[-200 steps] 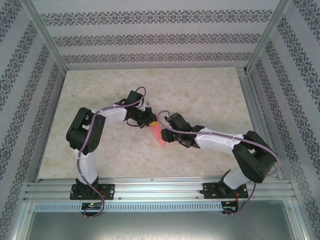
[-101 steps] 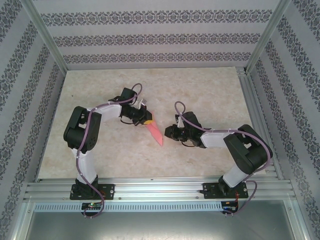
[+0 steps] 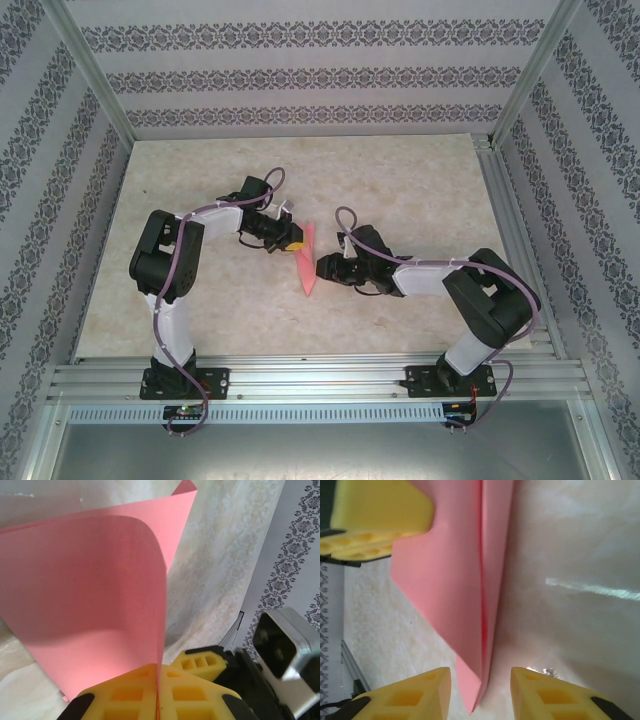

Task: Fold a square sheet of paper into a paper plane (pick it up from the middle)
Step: Fold the wing for the fifth time at the center of the table.

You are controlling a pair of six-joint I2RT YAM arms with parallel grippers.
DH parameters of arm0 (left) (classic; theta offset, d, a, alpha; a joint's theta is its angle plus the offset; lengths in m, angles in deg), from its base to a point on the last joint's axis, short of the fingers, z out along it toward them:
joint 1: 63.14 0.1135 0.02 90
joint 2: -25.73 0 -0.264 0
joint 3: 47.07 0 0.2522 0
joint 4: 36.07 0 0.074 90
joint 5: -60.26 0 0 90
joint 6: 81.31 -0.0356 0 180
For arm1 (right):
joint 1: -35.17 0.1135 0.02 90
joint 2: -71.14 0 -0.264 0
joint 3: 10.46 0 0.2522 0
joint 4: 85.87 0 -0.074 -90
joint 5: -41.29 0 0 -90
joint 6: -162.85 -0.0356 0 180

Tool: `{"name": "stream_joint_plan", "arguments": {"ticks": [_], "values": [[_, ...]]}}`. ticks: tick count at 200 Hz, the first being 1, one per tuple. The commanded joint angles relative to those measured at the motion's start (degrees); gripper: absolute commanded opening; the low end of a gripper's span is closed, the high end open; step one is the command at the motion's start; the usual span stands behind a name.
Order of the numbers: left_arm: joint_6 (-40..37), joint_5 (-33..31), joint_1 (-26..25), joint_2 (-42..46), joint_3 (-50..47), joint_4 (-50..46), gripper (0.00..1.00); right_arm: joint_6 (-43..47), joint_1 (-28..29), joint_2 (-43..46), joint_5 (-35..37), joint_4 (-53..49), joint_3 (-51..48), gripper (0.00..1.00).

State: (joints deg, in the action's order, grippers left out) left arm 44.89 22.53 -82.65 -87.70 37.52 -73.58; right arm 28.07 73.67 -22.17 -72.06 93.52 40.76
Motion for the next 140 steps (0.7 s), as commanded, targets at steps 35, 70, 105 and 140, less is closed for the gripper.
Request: {"name": "stream_joint_plan", "arguments": {"ticks": [35, 70, 105, 140], "values": [[-0.97, 1.96, 0.53, -0.3, 1.02, -0.17, 0.1, 5.77, 5.84, -0.22, 11.6, -6.61, 4.31, 0.39], [-0.18, 2.44, 0.53, -0.3, 1.3, 0.46, 0.1, 6.63, 7.1, -1.78, 13.91, -8.79, 6.31, 0.35], [0.23, 2.82, 0.53, -0.58, 1.06, 0.98, 0.11, 6.15, 7.26, -4.51, 13.21, -8.76, 8.53, 0.3], [0.69, 3.19, 0.56, -0.81, 0.72, 1.53, 0.12, 4.56, 6.82, -6.56, 14.18, -8.26, 8.59, 0.11]]}}
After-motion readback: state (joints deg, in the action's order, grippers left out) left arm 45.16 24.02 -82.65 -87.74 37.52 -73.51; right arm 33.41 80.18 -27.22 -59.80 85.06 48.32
